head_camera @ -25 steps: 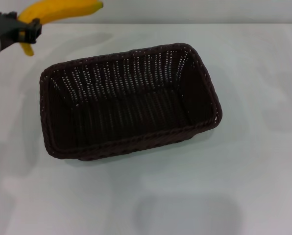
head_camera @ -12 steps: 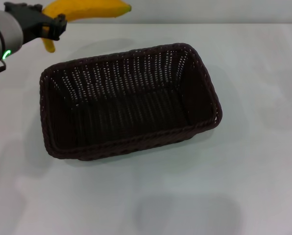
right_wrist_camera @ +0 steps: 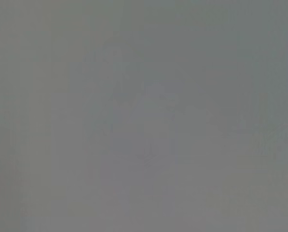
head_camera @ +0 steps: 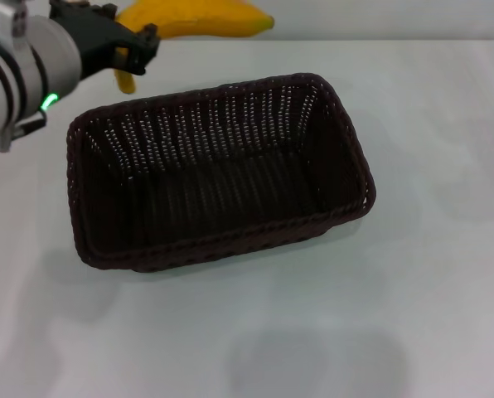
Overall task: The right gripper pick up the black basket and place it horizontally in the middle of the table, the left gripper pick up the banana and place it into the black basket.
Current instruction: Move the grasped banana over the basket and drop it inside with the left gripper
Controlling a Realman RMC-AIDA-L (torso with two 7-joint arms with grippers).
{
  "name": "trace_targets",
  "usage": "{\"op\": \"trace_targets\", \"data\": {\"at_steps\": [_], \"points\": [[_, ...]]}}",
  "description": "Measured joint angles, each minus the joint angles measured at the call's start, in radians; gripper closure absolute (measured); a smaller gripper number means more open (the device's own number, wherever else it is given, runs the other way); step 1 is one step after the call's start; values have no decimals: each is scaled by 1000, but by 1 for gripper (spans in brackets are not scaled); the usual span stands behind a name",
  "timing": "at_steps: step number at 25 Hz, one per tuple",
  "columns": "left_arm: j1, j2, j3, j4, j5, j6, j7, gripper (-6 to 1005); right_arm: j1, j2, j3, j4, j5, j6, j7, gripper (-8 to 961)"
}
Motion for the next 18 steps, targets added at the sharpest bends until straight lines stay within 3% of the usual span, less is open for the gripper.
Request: {"op": "trace_targets", "data": {"at_steps": [9,18], "points": [[19,0,128,30,65,-2,-90,547,-5,2,-2,6,-1,30,0,172],[15,0,179,34,71,-30,-97,546,-8,7,-6,8,-2,40,0,172]]}}
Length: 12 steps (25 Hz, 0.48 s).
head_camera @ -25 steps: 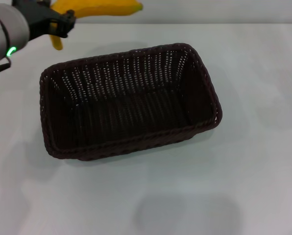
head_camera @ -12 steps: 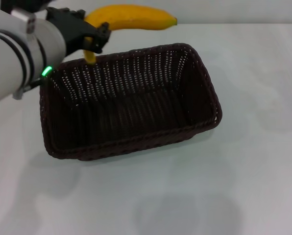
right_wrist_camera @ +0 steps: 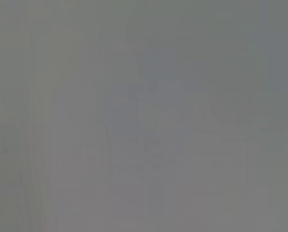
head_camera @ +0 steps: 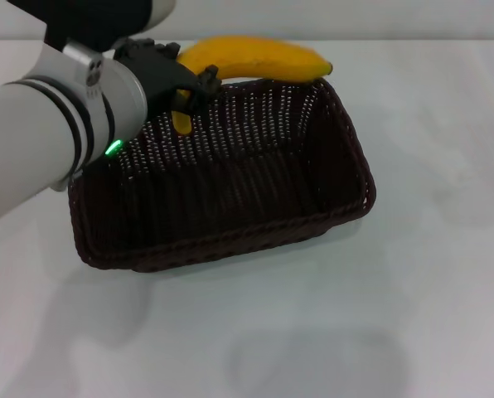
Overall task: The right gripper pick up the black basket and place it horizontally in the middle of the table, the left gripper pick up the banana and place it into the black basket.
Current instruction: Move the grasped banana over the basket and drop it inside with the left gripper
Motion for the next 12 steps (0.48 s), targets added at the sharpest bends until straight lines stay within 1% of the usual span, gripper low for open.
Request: {"op": "trace_targets", "data": {"at_steps": [4,12], "points": [[-7,0,6,13,-4,-22,-5,536,-5,3,-1,-4,-1,1,0,172],[14,0,1,48,-7,-4,-23,494,-7,4,-1,-6,-2,4,0,172]]}}
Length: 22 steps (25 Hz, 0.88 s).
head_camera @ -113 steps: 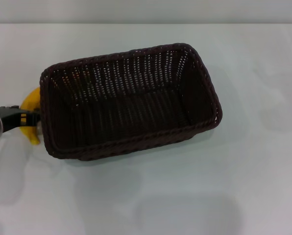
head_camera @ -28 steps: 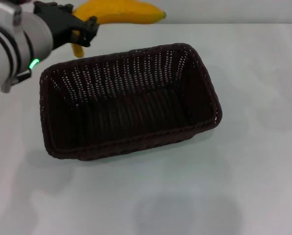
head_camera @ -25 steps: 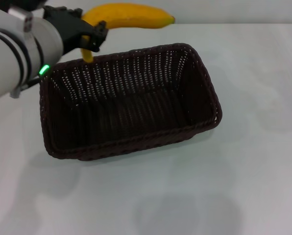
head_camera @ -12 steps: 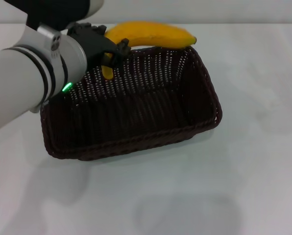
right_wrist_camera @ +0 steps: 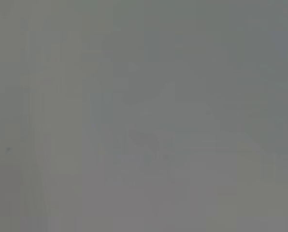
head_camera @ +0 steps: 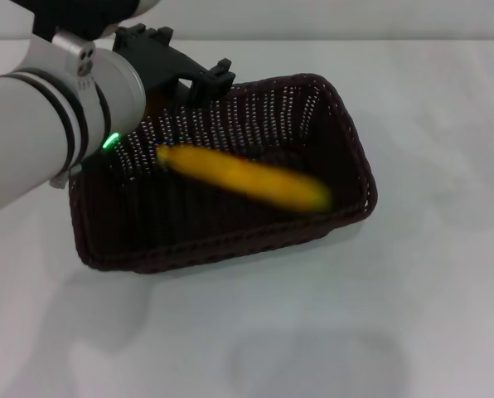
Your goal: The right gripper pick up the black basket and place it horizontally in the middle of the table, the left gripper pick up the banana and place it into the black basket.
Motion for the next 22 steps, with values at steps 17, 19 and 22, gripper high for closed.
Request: {"op": "trace_targets", "data": {"at_steps": [17,19,22], "points": [[111,-1,-164,-135,242,304,-190,109,0,0,7,7,0,-11,-9,172],[128,0,-209,-192,252,425,-244,110,0,0,7,7,0,-17,-9,172],[142,0,-267,-284,245,624,-304,111,0,0,9,8,0,-31,-9,172]]}}
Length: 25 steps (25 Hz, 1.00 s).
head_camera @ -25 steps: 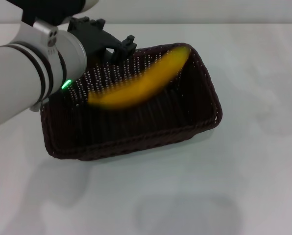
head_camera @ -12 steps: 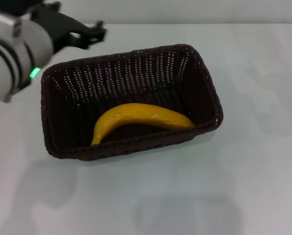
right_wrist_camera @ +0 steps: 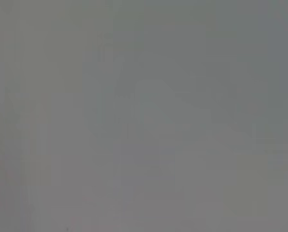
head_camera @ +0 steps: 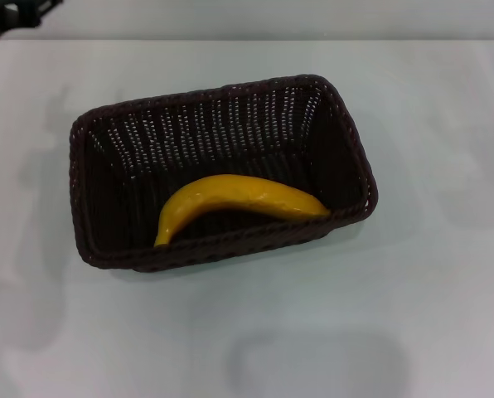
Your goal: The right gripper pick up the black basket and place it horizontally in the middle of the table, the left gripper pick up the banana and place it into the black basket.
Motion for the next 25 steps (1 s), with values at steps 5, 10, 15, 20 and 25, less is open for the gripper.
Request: {"op": "trace_targets", "data": {"at_steps": [5,10,15,20,25], "points": [[-7,3,-69,-209,-94,454,-17,110,0,0,1,2,3,-27,2,172],[-38,3,-103,-427,-136,917,3,110,8,2,7,15,7,-45,0,172],[-74,3,-117,-577,-141,1174,93,109,15,5,37,29,6,-50,0,172],[-79,-2,-112,-650,-197,1220,262,109,23,11,39,37,5,-57,0,172],[-66,-3,-88,-706,-348,1199,358,109,22,16,39,38,6,-57,0,172]]}}
